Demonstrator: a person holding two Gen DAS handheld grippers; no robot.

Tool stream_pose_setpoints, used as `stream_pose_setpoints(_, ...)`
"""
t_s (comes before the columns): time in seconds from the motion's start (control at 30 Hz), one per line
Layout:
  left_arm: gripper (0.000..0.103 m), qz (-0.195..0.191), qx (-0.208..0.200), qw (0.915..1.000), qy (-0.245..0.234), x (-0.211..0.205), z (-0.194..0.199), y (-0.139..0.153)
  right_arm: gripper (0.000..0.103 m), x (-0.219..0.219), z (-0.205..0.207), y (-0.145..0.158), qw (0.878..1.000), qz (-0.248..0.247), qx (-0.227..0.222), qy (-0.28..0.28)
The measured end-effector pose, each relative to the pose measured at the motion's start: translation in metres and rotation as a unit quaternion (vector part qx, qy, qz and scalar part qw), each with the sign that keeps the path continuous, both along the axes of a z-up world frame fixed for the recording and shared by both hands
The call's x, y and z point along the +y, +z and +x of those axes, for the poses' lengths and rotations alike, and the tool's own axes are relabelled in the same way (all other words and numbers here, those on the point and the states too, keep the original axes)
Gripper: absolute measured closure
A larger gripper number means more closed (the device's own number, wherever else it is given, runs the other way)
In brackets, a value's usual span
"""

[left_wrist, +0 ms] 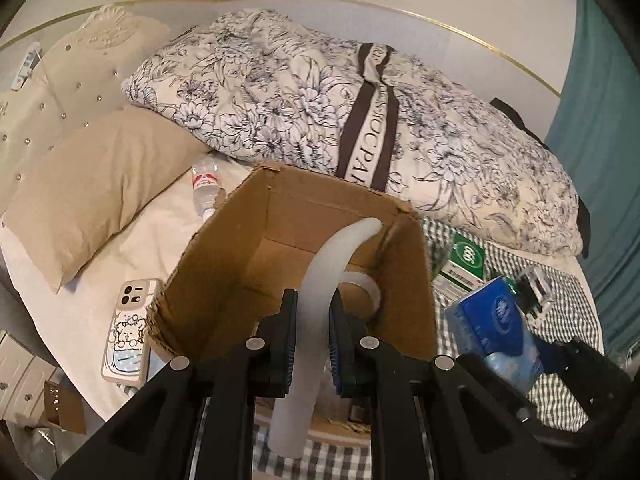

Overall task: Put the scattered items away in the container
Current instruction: 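Carry the foam strip and tissue pack into the box and open both grippers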

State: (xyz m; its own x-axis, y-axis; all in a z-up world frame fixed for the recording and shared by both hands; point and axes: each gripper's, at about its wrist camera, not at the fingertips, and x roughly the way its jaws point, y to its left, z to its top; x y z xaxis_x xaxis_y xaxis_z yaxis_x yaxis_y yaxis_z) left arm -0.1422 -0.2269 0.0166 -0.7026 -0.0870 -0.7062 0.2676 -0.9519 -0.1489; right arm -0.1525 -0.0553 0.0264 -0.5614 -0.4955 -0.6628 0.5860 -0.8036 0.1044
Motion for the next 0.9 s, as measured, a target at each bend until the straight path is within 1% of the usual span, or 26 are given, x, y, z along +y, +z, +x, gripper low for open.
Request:
stream_pose_setpoints(0.23, 0.090, 0.003, -0.013, 0.9999, 0.004, -0.013, -0.016, -0.014, 0.051, -0.027, -0.016, -0.026, 1.000, 0.014, -0.023, 0.010)
stream_pose_setpoints(0.33, 0.090, 0.008, -0.019, 0.9998, 0.004, -0.014, -0.021, -0.021, 0.051, -0.030, -0.021, -0.033, 0.999, 0.020, -0.029, 0.013)
stream_pose_setpoints(0.53, 0.090, 0.010, -0.020, 0.9997, 0.010, -0.014, -0.026, -0.026, 0.051, -0.033, -0.028, -0.042, 0.999, 0.028, -0.034, 0.015)
stream_pose_setpoints(0.57, 0.088, 0.009, -0.020, 0.9997, 0.012, -0.015, -0.027, -0.026, 0.051, -0.034, -0.029, -0.042, 0.999, 0.026, -0.033, 0.016)
stream_pose_setpoints(0.63, 0.074, 0.005, -0.022, 0.9996, 0.018, -0.016, -0.028, -0.026, 0.049, -0.035, -0.030, -0.040, 0.999, 0.020, -0.023, 0.018)
stream_pose_setpoints(0.67, 0.057, 0.004, -0.021, 0.9996, 0.020, -0.016, -0.028, -0.025, 0.047, -0.035, -0.029, -0.039, 0.999, 0.020, -0.016, 0.018)
stream_pose_setpoints(0.7, 0.036, 0.002, -0.020, 0.9995, 0.023, -0.016, -0.028, -0.023, 0.037, -0.034, -0.027, -0.037, 1.000, 0.023, -0.004, 0.012)
stream_pose_setpoints(0.73, 0.029, -0.005, -0.016, 0.9995, 0.028, -0.015, -0.027, -0.021, 0.023, -0.033, -0.025, -0.035, 1.000, 0.025, 0.007, 0.004)
stream_pose_setpoints(0.77, 0.019, -0.009, -0.012, 0.9994, 0.031, -0.015, -0.026, -0.020, 0.017, -0.029, -0.023, -0.033, 0.999, 0.025, 0.022, -0.009)
stream_pose_setpoints(0.8, 0.017, -0.011, -0.011, 0.9994, 0.033, -0.014, -0.026, -0.018, 0.016, -0.028, -0.022, -0.032, 0.999, 0.024, 0.029, -0.014)
stream_pose_setpoints(0.9, 0.015, -0.010, -0.017, 0.9993, 0.031, -0.011, -0.025, -0.018, 0.016, -0.014, -0.021, -0.028, 0.999, 0.011, 0.034, -0.026)
